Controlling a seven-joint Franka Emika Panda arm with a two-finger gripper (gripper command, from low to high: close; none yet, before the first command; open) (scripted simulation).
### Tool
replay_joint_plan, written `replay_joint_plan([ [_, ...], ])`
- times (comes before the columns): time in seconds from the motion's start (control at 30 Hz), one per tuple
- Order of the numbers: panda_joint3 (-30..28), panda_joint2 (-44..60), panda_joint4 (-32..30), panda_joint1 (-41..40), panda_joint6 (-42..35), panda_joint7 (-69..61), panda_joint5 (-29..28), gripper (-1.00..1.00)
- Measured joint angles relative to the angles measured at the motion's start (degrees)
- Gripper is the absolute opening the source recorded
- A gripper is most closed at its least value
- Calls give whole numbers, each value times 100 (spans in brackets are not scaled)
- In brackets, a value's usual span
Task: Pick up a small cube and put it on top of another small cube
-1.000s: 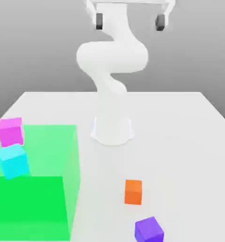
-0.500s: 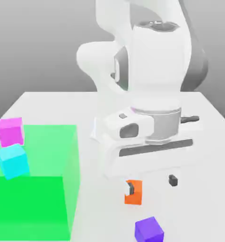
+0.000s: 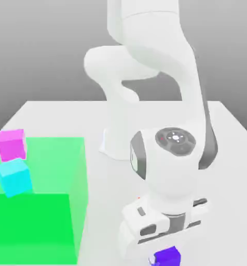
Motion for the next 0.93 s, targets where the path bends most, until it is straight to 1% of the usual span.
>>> replay_joint_plan([
  [0.17, 84, -897, -218, -64, -679, -70, 97, -100],
  [0.6, 169, -3530, -2702, -103, -825, -139, 443, -100],
  [0.67, 171, -3382, -2818, -111, -560, -113, 419, -100],
  [0.83, 114, -2431, -2817, -101, 389, 22, 232, -100],
  [0.87, 108, -2307, -2812, -104, 508, 44, 202, 100],
  [0.93, 108, -2307, -2812, -104, 508, 44, 201, 100],
])
